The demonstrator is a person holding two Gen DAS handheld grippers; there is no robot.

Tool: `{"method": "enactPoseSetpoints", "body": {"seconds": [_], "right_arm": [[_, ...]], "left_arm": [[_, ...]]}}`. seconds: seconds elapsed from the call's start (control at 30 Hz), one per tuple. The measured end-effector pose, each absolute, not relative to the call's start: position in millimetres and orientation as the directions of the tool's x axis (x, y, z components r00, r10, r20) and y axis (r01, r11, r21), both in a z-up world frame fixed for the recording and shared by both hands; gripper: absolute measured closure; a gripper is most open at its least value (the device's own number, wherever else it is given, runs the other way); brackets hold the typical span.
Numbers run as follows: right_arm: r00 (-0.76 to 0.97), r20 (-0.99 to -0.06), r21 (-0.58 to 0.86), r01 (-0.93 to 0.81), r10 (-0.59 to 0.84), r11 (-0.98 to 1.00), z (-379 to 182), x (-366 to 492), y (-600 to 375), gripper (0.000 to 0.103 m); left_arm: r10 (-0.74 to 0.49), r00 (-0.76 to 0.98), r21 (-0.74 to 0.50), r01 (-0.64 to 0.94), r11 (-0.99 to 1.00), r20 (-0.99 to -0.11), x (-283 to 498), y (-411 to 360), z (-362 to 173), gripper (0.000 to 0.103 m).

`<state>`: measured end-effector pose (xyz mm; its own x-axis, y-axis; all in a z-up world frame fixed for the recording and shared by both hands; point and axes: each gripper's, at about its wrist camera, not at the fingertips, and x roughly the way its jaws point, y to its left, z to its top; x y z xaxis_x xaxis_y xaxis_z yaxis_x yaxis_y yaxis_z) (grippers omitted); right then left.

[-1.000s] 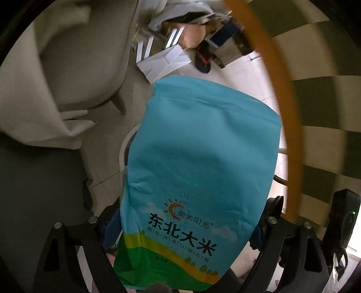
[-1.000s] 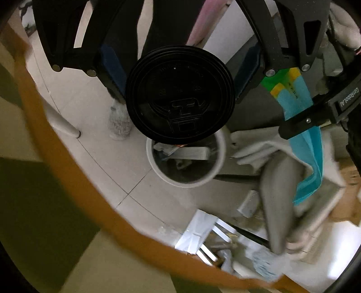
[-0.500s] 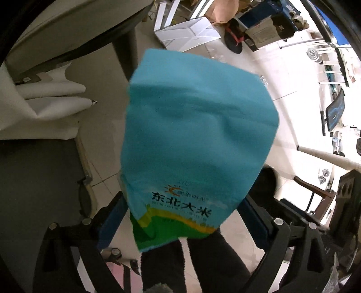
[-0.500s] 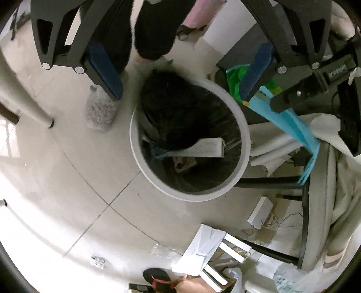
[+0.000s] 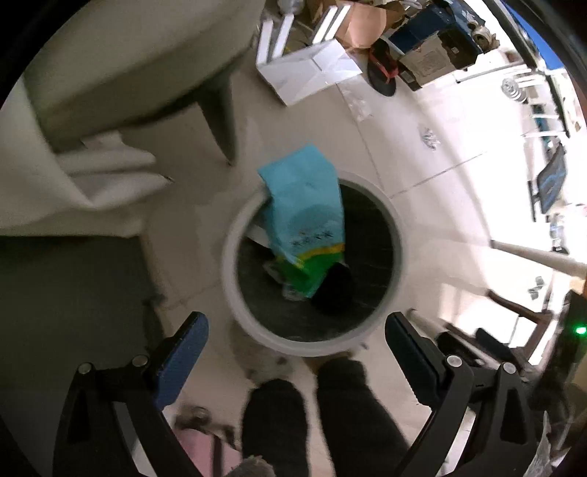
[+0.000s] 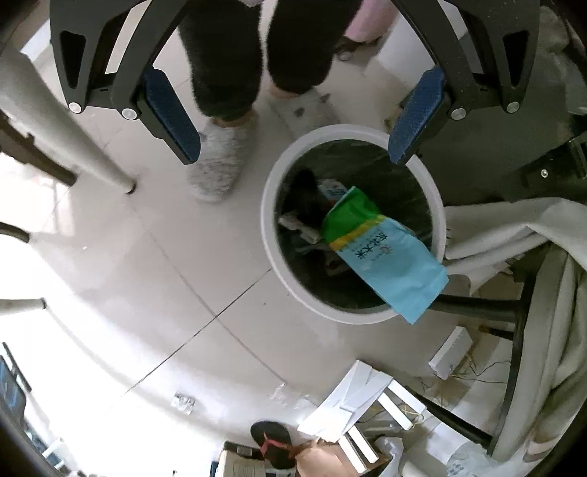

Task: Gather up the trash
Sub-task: 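Open both tools over the bin, dropping the rice bag and lid, then swing both tools back over the table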

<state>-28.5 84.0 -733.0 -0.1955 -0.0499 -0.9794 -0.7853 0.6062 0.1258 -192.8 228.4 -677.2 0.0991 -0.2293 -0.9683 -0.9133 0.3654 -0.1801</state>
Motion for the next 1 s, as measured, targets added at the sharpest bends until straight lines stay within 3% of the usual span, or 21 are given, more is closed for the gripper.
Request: {"method": "enactPoseSetpoints", "body": {"seconds": [0.2,0.33,1.0], "right_arm": [[-0.137,-0.989,0.076,-0.814,-0.062,0.576,-699.2,-33.0,83.0,0.0],[-0.127,-0.99,0.076,-0.827,-0.053,0.557,-664.1,-40.6,80.2,0.0],[-0.093,-0.99,0.132,-0.854,0.101,0.503,-387.0,-61.8,49.7,0.0]], "left_arm": [[-0.128,-0.009,-0.046,-0.907,0.419,-0.992,-203.8,209.9,-638.9,0.004],[-0.101,-0.021,-0.023,-0.908,0.418,-0.995,-211.5,197.8,-603.7,0.004],[0.045,0.0,0.02,-0.893,0.451,-0.999,-234.6,144.1,-359.6,0.004]]}}
